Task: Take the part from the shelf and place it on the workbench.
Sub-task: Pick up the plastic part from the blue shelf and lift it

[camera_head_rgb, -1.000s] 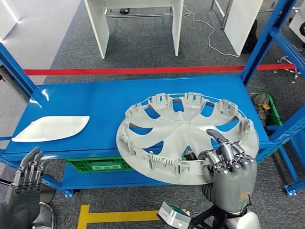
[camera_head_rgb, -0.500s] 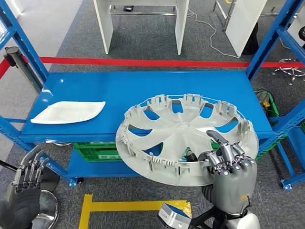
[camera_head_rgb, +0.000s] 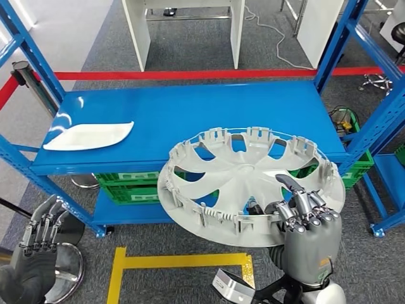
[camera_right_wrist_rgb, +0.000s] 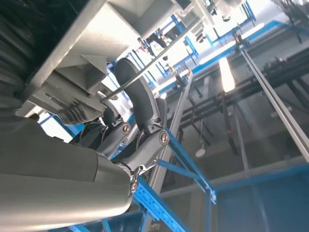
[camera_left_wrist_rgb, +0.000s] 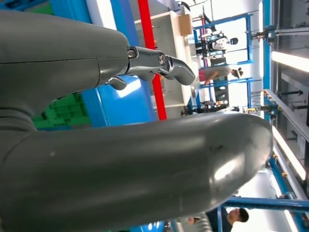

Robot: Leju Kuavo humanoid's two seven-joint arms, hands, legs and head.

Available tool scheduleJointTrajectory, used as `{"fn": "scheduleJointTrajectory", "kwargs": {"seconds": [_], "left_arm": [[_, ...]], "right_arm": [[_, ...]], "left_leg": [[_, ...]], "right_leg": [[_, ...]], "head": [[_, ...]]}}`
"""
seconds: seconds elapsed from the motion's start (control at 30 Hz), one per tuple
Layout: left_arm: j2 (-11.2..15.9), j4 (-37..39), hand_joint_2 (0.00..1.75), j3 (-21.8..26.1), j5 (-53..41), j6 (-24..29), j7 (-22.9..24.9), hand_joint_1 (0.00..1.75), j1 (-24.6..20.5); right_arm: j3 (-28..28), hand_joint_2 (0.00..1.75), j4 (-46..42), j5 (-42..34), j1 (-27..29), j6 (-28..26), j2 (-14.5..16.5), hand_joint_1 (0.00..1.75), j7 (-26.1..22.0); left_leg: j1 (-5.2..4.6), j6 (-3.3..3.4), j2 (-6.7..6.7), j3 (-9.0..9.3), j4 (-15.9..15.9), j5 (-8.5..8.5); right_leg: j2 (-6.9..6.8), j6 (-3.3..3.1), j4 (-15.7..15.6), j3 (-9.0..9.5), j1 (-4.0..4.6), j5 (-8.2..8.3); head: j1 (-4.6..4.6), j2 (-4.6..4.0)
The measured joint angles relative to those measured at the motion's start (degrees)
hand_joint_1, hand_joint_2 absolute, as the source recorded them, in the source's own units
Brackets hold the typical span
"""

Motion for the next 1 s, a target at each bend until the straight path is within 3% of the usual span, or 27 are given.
{"fn": "scheduleJointTrajectory", "kwargs": {"seconds": [0.03, 0.07, 0.13, 0.2, 0.27, 0.33, 0.37, 0.43, 0.5, 0.53, 0.57, 0.6, 0.67, 0.7, 0.73, 0.77, 0.83, 0.9, 1.0], "left_arm": [[0.0, 0.0, 0.0, -0.21, -0.15, 0.1, 0.0, 0.0, 0.01], [0.0, 0.0, 0.0, -0.44, -0.36, 0.26, 0.01, 0.0, 0.02], [0.0, -0.01, 0.0, -1.22, -1.01, 0.78, 0.04, 0.0, 0.03], [0.0, -0.03, 0.0, -2.36, -1.71, 1.55, 0.13, 0.0, 0.01], [0.03, -0.05, 0.0, -3.4, -2.1, 2.45, 0.18, 0.0, 0.03], [0.11, -0.07, 0.0, -4.29, -2.21, 3.37, 0.17, 0.0, 0.04], [0.16, -0.07, 0.0, -4.7, -2.2, 3.73, 0.17, 0.0, 0.03], [0.25, -0.07, 0.0, -5.46, -2.18, 4.16, 0.17, 0.0, 0.03], [0.37, -0.07, 0.0, -6.0, -2.09, 4.55, 0.17, 0.0, 0.07], [0.46, -0.07, 0.0, -6.18, -1.98, 4.82, 0.17, 0.0, 0.08], [0.58, -0.07, 0.0, -6.32, -1.84, 5.15, 0.17, 0.0, 0.08], [0.69, -0.07, 0.0, -6.46, -1.68, 5.47, 0.17, 0.0, 0.09], [0.92, -0.07, 0.0, -6.76, -1.49, 5.83, 0.17, 0.0, 0.09], [1.02, -0.08, 0.0, -6.93, -1.44, 5.93, 0.16, 0.0, 0.11], [1.1, -0.08, 0.0, -7.07, -1.4, 5.97, 0.14, 0.0, 0.12], [1.18, -0.09, 0.0, -7.19, -1.37, 6.02, 0.12, 0.0, 0.13], [1.32, -0.09, 0.0, -7.29, -1.32, 6.06, 0.09, 0.0, 0.14], [1.5, -0.09, 0.0, -7.32, -1.31, 6.08, 0.09, 0.0, 0.22], [1.71, -0.09, 0.0, -7.32, -1.3, 6.1, 0.09, 0.0, 0.3]], "right_arm": [[-0.02, 1.75, -0.01, -0.02, 0.31, 0.0, -0.1, 1.75, 0.04], [-0.07, 1.75, -0.05, -0.03, 0.7, 0.0, -0.22, 1.75, 0.1], [-0.39, 1.75, -0.47, 0.01, 1.8, -0.01, -0.47, 1.75, 0.16], [-0.97, 1.75, -1.26, 0.05, 3.01, -0.03, -0.72, 1.75, 0.1], [-1.59, 1.75, -1.97, 0.03, 3.92, -0.04, -0.93, 1.75, -0.19], [-2.15, 1.75, -2.49, -0.05, 4.63, -0.04, -1.12, 1.75, -0.63], [-2.36, 1.75, -2.66, -0.11, 4.91, -0.04, -1.2, 1.75, -0.84], [-2.66, 1.75, -2.85, -0.23, 5.34, -0.04, -1.39, 1.75, -1.09], [-2.85, 1.75, -2.92, -0.36, 5.65, -0.04, -1.53, 1.75, -1.29], [-2.91, 1.75, -2.92, -0.43, 5.76, -0.04, -1.57, 1.75, -1.42], [-2.95, 1.75, -2.91, -0.51, 5.82, -0.04, -1.59, 1.75, -1.55], [-3.0, 1.75, -2.91, -0.58, 5.84, -0.04, -1.6, 1.75, -1.64], [-3.2, 1.75, -2.92, -0.62, 5.8, -0.04, -1.6, 1.75, -1.75], [-3.29, 1.75, -2.96, -0.62, 5.77, -0.04, -1.6, 1.75, -1.79], [-3.36, 1.75, -2.98, -0.62, 5.76, -0.04, -1.6, 1.75, -1.83], [-3.39, 1.75, -3.01, -0.62, 5.77, -0.04, -1.6, 1.75, -1.84], [-3.42, 1.75, -3.03, -0.61, 5.83, -0.04, -1.61, 1.75, -1.84], [-3.44, 1.75, -3.03, -0.61, 5.83, -0.04, -1.62, 1.75, -1.84], [-3.44, 1.75, -3.03, -0.59, 5.85, -0.04, -1.61, 1.75, -1.84]], "left_leg": [[0.08, -0.13, 0.0, 0.24, 1.93, -0.35], [0.14, -0.18, 0.0, 1.42, 1.7, 0.48], [0.2, 0.07, -0.04, 6.46, -4.85, 3.16], [0.05, 0.7, -0.15, 11.18, -12.38, 3.68], [-0.23, 1.33, -0.23, 12.22, -14.75, 3.25], [-0.26, 2.11, -0.07, 11.54, -15.03, 4.01], [-0.19, 2.58, 0.07, 11.11, -15.16, 4.52], [-0.05, 3.32, 0.34, 9.98, -15.33, 5.63], [-0.14, 3.56, 0.4, 8.48, -15.19, 6.74], [-0.19, 3.55, 0.41, 7.68, -15.06, 7.31], [-0.21, 3.48, 0.42, 6.89, -14.89, 7.81], [-0.22, 3.36, 0.43, 6.16, -14.69, 8.24], [-0.31, 3.0, 0.41, 5.1, -14.15, 8.94], [-0.4, 2.72, 0.39, 4.73, -13.88, 9.27], [-0.49, 2.41, 0.38, 4.48, -13.65, 9.64], [-0.54, 2.07, 0.38, 4.27, -13.56, 10.03], [-0.44, 1.41, 0.35, 3.96, -13.42, 10.46], [-0.3, 0.77, 0.25, 3.14, -11.44, 7.76], [-0.12, 0.13, 0.19, 0.84, -1.41, -0.39]], "right_leg": [[-0.01, 0.06, 0.24, -0.72, 0.02, 0.5], [-0.01, 0.16, 0.57, -1.59, 0.03, 0.92], [-0.02, 0.46, 1.39, -3.08, 0.02, 1.46], [-0.04, 0.99, 2.05, -4.06, 0.12, 1.94], [-0.04, 1.68, 2.2, -4.51, 0.16, 2.62], [0.1, 2.41, 2.29, -4.76, 0.03, 2.9], [0.2, 2.74, 3.02, -5.25, -0.02, 1.91], [0.39, 3.21, 7.81, -7.09, -0.12, -2.84], [0.41, 3.51, 15.26, -9.12, -0.13, -7.48], [0.41, 3.6, 17.73, -9.34, -0.12, -8.05], [0.41, 3.62, 18.29, -8.63, -0.13, -7.37], [0.41, 3.57, 16.75, -6.87, -0.13, -5.87], [0.4, 3.36, 8.93, -0.93, -0.12, -3.54], [0.44, 3.17, 4.85, 1.9, -0.09, -3.44], [0.48, 2.97, 1.94, 3.59, -0.04, -3.77], [0.53, 2.7, 0.51, 4.24, 0.06, -4.2], [0.47, 1.89, 0.17, 3.44, 0.06, -3.81], [0.27, 0.81, 0.1, 2.49, -0.06, -2.85], [0.09, 0.1, 0.31, 0.66, 0.01, -1.17]], "head": [[0.0, 0.0], [-0.01, 0.0], [-0.01, 0.0], [0.02, 0.0], [0.06, 0.0], [0.06, 0.0], [0.11, 0.0], [0.21, 0.0], [0.28, 0.0], [0.29, 0.0], [0.3, 0.0], [0.3, 0.0], [0.32, 0.0], [0.3, 0.0], [0.3, 0.0], [0.29, 0.0], [0.31, 0.0], [0.15, 0.0], [-0.07, 0.0]]}}
